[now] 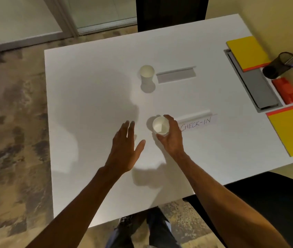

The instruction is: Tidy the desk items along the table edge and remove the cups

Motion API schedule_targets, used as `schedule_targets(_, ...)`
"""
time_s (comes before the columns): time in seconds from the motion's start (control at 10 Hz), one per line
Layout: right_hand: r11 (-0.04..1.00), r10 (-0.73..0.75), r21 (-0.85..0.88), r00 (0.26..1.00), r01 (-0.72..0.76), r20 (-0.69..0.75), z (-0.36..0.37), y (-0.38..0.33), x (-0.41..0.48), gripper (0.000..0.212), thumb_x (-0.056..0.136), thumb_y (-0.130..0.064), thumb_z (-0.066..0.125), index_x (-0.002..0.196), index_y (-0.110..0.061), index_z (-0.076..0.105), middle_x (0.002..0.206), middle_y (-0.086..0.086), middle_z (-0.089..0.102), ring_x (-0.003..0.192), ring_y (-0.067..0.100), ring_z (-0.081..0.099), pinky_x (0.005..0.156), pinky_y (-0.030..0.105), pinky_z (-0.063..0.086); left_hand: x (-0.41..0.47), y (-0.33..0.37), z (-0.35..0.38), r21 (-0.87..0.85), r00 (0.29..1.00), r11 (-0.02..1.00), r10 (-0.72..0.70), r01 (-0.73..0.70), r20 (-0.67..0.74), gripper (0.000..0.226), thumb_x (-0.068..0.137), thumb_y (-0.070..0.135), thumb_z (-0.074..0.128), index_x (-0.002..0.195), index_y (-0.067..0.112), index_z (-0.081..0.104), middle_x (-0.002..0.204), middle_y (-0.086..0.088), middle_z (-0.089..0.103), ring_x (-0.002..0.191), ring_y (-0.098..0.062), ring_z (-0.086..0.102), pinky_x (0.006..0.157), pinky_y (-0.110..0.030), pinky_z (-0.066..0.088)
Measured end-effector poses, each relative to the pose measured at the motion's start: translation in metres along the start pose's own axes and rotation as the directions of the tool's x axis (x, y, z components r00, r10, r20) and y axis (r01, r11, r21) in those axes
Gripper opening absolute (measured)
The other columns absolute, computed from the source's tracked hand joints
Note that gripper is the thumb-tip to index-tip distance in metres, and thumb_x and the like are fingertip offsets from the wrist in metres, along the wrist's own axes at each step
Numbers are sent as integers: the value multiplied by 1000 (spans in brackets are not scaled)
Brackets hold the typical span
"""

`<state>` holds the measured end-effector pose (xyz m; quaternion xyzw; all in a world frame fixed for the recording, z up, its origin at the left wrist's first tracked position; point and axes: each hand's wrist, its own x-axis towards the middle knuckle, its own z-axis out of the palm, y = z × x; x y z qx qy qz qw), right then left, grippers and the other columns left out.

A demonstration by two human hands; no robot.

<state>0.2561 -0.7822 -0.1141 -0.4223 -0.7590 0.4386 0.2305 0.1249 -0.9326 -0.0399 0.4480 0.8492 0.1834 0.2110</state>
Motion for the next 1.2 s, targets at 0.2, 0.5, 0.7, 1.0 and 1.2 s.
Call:
schedule_targets(0.2,991,37,-132,999,-34,22,9,14,16,73,71,-22,81,132,-34,43,115,-34,46,100,-9,44,87,8,38,3,-5,9,-13,999,999,-53,53,8,76,97,53,44,156,18,12,164,-9,13,151,-27,16,120,-44,21)
schedule_targets(0.5,971,-33,-236,998,43,46,12,18,18,82,68,-6,81,136,-27,39,121,1,52,110,22,53,91,37,52,10,-2,13,-1,996,997,-80,81,36,75,98,57,35,157,20,7,165,-6,6,152,-24,10,119,-41,18)
schedule_targets(0.7,953,-9,-298,993,45,121,11,23,20,89,67,-11,82,139,-29,32,125,4,50,110,21,52,90,43,55,13,5,13,14,995,996,-87,86,54,75,98,58,34,157,20,6,165,-5,4,152,-23,7,120,-40,15)
schedule_targets(1.0,941,-8,-336,997,35,82,-13,5,-6,94,74,-52,76,146,-25,23,134,1,40,113,11,47,78,25,50,10,13,10,12,996,997,-81,81,46,76,98,56,36,157,18,7,165,-7,6,152,-24,8,119,-40,17)
schedule_targets(1.2,904,-103,-412,993,116,53,-44,-25,-32,66,88,-50,59,139,-14,39,138,11,43,114,28,51,89,44,50,-4,15,-1,8,995,995,-95,95,12,77,98,56,36,157,19,4,165,-6,3,152,-23,4,119,-38,13)
